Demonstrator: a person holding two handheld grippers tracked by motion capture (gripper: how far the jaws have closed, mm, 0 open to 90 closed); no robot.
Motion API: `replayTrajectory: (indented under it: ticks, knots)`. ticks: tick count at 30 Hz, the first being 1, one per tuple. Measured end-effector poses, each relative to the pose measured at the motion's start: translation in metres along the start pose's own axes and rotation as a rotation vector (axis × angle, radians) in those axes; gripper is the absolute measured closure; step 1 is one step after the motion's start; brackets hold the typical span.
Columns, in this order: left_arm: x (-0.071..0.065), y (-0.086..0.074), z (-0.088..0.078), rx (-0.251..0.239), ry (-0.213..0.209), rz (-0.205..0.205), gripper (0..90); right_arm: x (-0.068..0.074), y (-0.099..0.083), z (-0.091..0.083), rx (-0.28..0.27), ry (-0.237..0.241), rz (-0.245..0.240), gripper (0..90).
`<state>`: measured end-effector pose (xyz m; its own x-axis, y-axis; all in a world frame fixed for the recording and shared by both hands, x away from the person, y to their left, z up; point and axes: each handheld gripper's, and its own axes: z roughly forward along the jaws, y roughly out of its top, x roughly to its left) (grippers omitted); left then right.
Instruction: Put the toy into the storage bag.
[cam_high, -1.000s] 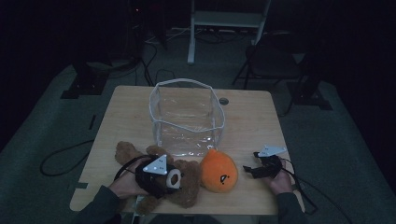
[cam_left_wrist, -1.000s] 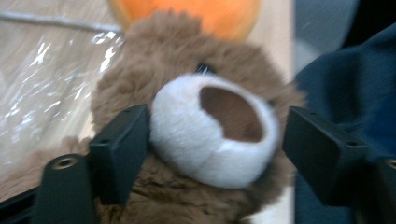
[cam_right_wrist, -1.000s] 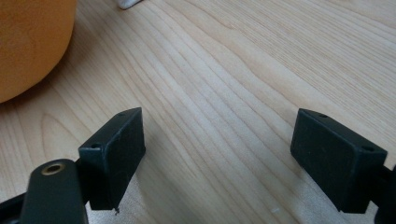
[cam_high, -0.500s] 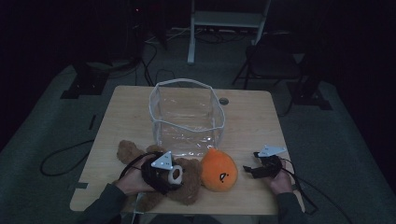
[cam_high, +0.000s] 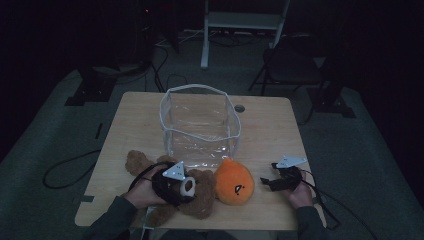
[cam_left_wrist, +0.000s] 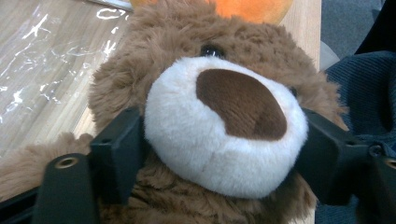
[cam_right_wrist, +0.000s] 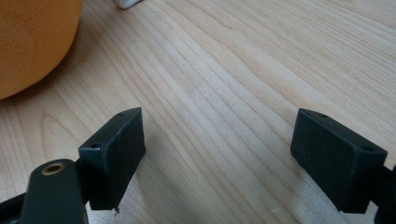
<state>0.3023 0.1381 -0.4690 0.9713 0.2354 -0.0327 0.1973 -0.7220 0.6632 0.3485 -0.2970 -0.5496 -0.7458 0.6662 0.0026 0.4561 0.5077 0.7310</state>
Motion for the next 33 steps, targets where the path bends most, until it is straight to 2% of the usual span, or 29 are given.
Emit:
replayTrajectory:
  ticks: [4,8,19,31,33]
  knots:
    - [-0.001,-0.002,-0.003,-0.023,0.008,-0.006,36.1,0.0,0.0,0.0,0.0,0.0,0.001,16.9]
    - [-0.001,-0.003,-0.006,-0.036,0.009,-0.004,38.9,0.0,0.0,0.0,0.0,0.0,0.0,16.9]
    - [-0.001,-0.006,-0.022,-0.097,0.033,-0.021,40.9,0.0,0.0,0.0,0.0,0.0,0.001,16.9]
    - [-0.003,-0.009,-0.045,-0.191,0.064,-0.038,41.2,0.0,0.0,0.0,0.0,0.0,0.0,16.9]
    - [-0.002,-0.01,-0.051,-0.219,0.068,-0.044,41.3,0.0,0.0,0.0,0.0,0.0,0.0,16.9]
